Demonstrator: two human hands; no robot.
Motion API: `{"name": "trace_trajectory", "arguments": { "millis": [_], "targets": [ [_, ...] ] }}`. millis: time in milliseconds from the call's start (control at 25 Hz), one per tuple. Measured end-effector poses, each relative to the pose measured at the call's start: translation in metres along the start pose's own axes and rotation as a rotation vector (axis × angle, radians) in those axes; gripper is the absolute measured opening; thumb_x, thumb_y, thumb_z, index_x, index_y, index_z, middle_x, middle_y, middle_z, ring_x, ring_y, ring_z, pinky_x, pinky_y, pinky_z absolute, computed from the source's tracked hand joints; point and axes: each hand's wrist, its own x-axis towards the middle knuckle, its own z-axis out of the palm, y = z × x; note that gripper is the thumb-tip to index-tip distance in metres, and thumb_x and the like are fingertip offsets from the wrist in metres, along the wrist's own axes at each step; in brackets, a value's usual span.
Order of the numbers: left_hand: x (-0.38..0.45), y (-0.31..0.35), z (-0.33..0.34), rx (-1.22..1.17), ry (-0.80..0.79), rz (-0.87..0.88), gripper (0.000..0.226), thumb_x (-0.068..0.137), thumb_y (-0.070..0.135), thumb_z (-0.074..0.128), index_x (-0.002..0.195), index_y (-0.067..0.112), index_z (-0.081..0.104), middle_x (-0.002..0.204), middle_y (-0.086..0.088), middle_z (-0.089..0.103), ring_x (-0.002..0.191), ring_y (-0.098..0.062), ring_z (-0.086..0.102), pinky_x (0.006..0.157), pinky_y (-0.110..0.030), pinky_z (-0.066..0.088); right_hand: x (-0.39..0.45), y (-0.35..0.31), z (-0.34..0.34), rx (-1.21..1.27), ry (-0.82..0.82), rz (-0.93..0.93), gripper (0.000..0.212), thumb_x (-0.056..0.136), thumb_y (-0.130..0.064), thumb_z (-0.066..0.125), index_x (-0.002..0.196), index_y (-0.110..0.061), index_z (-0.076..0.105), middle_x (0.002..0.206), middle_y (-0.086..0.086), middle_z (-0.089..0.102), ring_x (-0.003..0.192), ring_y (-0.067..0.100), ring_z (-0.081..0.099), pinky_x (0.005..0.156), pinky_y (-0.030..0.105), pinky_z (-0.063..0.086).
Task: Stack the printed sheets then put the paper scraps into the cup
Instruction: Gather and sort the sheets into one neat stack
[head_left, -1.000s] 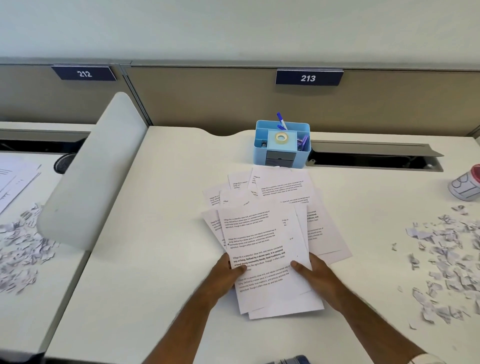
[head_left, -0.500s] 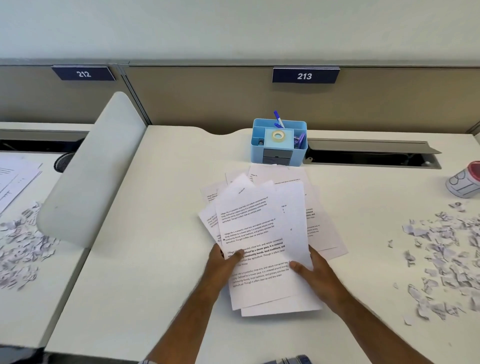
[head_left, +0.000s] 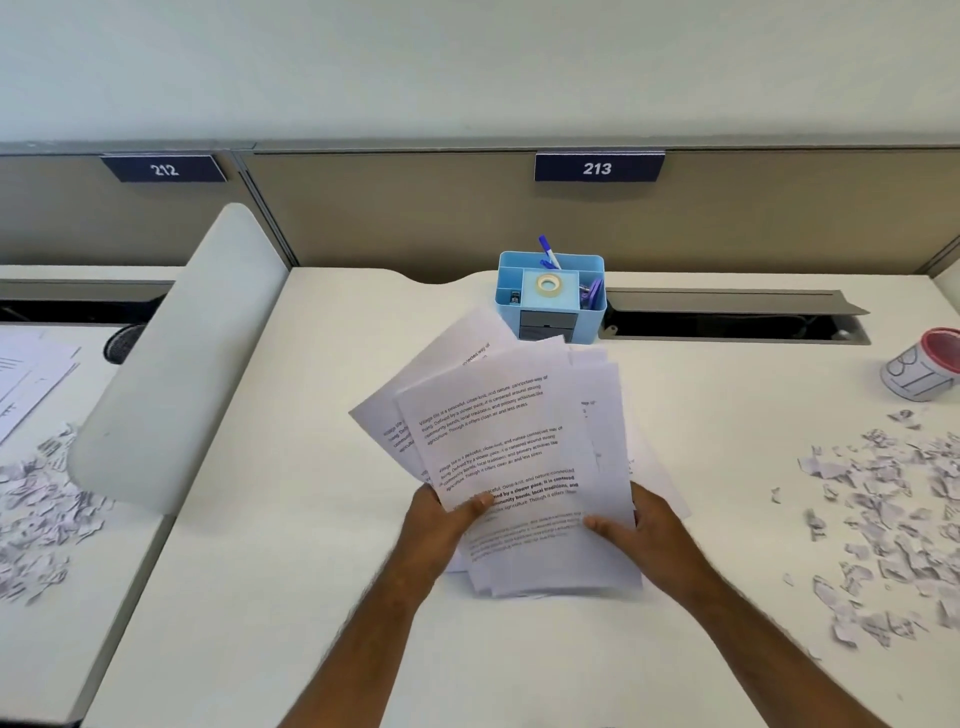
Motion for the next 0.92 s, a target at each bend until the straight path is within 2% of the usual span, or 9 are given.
{"name": "trace_trajectory", "arguments": {
  "millis": [80,200,280,400,480,560,720,840,920],
  "targets": [
    [0.0,0.015,0.003,-0.002,0.038,0.054,0.04,0.085,0.013,0.086,0.119,0.023,0.068,0.109,0.007,0.08,0.098,-0.018,0.077,0.086,-0.041,0.065,0.004,-0.014,-0.003,-0.001,0.041,-0.05,0.032,0.091,-0.016,0.076,0.121,-0.019,0.068,0.111,-0.009,0.077,0.103,0.015,0.074,0.086,0.032,0.062],
    [-0.001,0.038,0.001,-0.005,0.017,0.164,0.04,0.086,0.008,0.084,0.119,0.025,0.068,0.106,0.011,0.079,0.098,-0.012,0.076,0.08,-0.029,0.064,0.009,-0.035,-0.008,-0.045,0.108,-0.138,0.024,0.091,-0.016,0.076,0.114,-0.022,0.07,0.106,-0.015,0.078,0.097,0.006,0.074,0.081,0.021,0.058],
    [-0.001,0.046,0.0,0.059,-0.017,0.208,0.036,0.09,0.009,0.081,0.117,0.028,0.07,0.109,0.013,0.079,0.1,-0.009,0.076,0.082,-0.025,0.063,0.011,-0.043,-0.01,-0.068,0.162,-0.167,0.019,0.091,-0.017,0.076,0.108,-0.024,0.07,0.1,-0.02,0.077,0.092,0.002,0.073,0.075,0.015,0.055],
    [-0.001,0.048,-0.001,0.122,-0.026,0.216,0.031,0.093,0.013,0.079,0.115,0.033,0.071,0.11,0.015,0.079,0.104,-0.006,0.074,0.086,-0.021,0.06,0.012,-0.047,-0.008,-0.064,0.156,-0.186,0.02,0.096,-0.021,0.069,0.115,-0.023,0.068,0.107,-0.016,0.077,0.1,0.004,0.072,0.083,0.022,0.058],
    [-0.003,0.049,-0.001,0.12,-0.018,0.207,0.028,0.094,0.014,0.078,0.115,0.031,0.072,0.108,0.016,0.079,0.103,-0.007,0.074,0.083,-0.019,0.059,0.011,-0.047,-0.004,-0.061,0.15,-0.197,0.025,0.098,-0.023,0.066,0.123,-0.021,0.066,0.113,-0.013,0.076,0.105,0.006,0.071,0.087,0.026,0.059],
    [-0.006,0.053,-0.002,0.101,-0.028,0.22,0.028,0.094,0.012,0.077,0.116,0.029,0.073,0.109,0.015,0.079,0.101,-0.007,0.075,0.081,-0.019,0.06,0.01,-0.051,-0.001,-0.05,0.167,-0.205,0.027,0.099,-0.024,0.065,0.125,-0.022,0.065,0.114,-0.012,0.075,0.104,0.007,0.071,0.086,0.025,0.059],
    [-0.007,0.06,-0.007,0.108,-0.063,0.288,0.038,0.093,0.009,0.077,0.126,0.026,0.068,0.115,0.01,0.077,0.107,-0.008,0.072,0.089,-0.026,0.061,0.007,-0.06,-0.001,-0.037,0.209,-0.226,0.034,0.095,-0.022,0.069,0.128,-0.025,0.059,0.115,-0.013,0.073,0.103,0.004,0.069,0.083,0.018,0.056],
    [-0.01,0.059,-0.005,0.166,-0.062,0.292,0.045,0.095,0.013,0.076,0.13,0.037,0.06,0.118,0.017,0.072,0.112,-0.002,0.068,0.09,-0.021,0.059,0.006,-0.058,0.005,-0.061,0.182,-0.221,0.045,0.093,-0.025,0.071,0.134,-0.032,0.052,0.123,-0.016,0.068,0.113,0.003,0.064,0.09,0.022,0.056],
    [-0.009,0.058,-0.003,0.181,-0.051,0.277,0.042,0.096,0.017,0.075,0.129,0.038,0.061,0.119,0.018,0.072,0.112,-0.002,0.067,0.092,-0.023,0.058,0.007,-0.057,0.01,-0.114,0.177,-0.238,0.049,0.096,-0.029,0.067,0.142,-0.027,0.048,0.129,-0.012,0.065,0.117,0.006,0.062,0.093,0.021,0.055]
  ]
}}
